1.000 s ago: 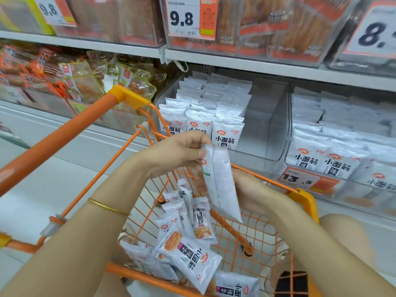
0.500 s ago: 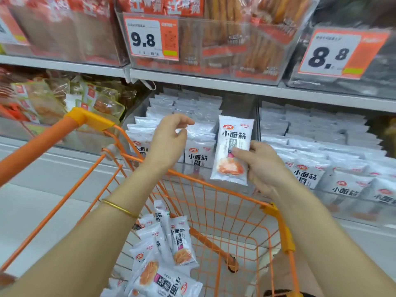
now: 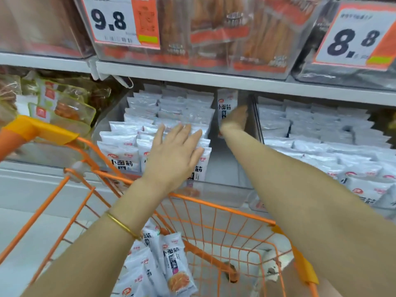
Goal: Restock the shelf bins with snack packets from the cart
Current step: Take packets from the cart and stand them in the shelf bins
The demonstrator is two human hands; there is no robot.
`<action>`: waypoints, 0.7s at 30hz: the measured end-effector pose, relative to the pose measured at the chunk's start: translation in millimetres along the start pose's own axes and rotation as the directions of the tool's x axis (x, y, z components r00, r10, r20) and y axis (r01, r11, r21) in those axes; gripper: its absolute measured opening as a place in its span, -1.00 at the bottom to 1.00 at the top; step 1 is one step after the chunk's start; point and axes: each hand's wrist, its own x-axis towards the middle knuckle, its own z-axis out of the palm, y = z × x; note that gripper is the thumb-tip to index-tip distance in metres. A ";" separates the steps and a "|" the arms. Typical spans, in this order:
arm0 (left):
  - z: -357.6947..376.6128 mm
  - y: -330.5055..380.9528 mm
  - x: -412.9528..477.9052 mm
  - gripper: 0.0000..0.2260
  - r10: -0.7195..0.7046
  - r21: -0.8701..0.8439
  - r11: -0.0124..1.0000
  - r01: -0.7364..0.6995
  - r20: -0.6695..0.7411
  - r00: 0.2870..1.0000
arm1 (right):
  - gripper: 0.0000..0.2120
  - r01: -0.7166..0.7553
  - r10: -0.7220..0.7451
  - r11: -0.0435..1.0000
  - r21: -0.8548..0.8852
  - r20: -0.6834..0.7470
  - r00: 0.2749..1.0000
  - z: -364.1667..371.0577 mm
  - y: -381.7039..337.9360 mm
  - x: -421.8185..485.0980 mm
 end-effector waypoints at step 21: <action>-6.4 -11.2 -10.6 -0.63 0.081 -0.107 0.988 -0.107 -0.224 0.971 | -0.59 -0.031 0.021 0.991 -0.127 -0.084 0.996 20.2 -4.4 -8.6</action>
